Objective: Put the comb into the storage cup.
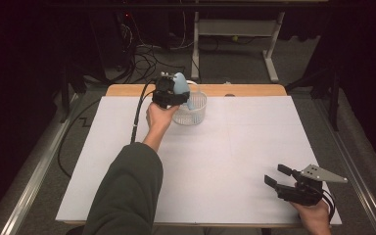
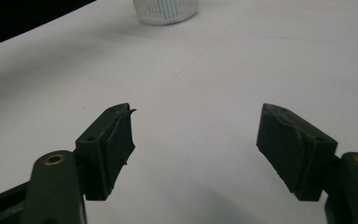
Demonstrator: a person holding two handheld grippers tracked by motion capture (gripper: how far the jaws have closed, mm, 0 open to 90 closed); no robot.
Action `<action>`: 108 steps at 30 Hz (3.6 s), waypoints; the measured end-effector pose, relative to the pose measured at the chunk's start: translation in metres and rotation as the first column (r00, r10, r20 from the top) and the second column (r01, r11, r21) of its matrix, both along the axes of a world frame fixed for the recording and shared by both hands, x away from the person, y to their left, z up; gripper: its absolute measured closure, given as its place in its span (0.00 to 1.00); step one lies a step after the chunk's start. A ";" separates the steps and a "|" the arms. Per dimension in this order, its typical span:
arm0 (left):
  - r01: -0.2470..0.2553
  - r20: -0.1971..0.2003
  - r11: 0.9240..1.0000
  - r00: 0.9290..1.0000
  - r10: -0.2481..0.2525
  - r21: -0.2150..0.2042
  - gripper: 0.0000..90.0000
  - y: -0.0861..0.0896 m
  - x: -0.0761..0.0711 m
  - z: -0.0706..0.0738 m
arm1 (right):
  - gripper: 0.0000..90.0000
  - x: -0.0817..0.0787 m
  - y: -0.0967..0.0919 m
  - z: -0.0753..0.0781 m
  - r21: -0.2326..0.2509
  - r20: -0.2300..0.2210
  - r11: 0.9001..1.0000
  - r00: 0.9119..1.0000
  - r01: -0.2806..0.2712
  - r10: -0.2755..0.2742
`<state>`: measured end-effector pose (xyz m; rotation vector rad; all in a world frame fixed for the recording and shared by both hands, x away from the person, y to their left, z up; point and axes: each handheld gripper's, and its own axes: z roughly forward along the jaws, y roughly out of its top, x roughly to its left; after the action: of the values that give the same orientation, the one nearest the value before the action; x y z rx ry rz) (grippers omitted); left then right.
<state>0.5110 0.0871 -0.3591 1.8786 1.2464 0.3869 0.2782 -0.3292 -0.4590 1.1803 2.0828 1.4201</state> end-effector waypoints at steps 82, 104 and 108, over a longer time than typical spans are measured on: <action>0.041 -0.031 0.999 0.999 -0.041 -0.021 0.15 0.029 -0.015 -0.011 | 0.31 0.000 0.001 0.000 -0.003 0.001 1.000 1.000 0.007 -0.007; 0.040 0.032 0.998 0.999 -0.039 -0.056 0.15 0.043 -0.033 -0.008 | 0.31 -0.001 0.001 0.001 -0.010 0.005 1.000 1.000 0.008 -0.008; 0.039 0.029 0.998 0.999 -0.038 -0.051 0.15 0.047 -0.035 -0.010 | 0.31 -0.001 0.001 0.001 -0.009 0.006 1.000 1.000 0.009 -0.009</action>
<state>0.4763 0.1338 -0.3695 1.8449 1.1893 0.3556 0.2770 -0.3281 -0.4581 1.1788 2.0748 1.4076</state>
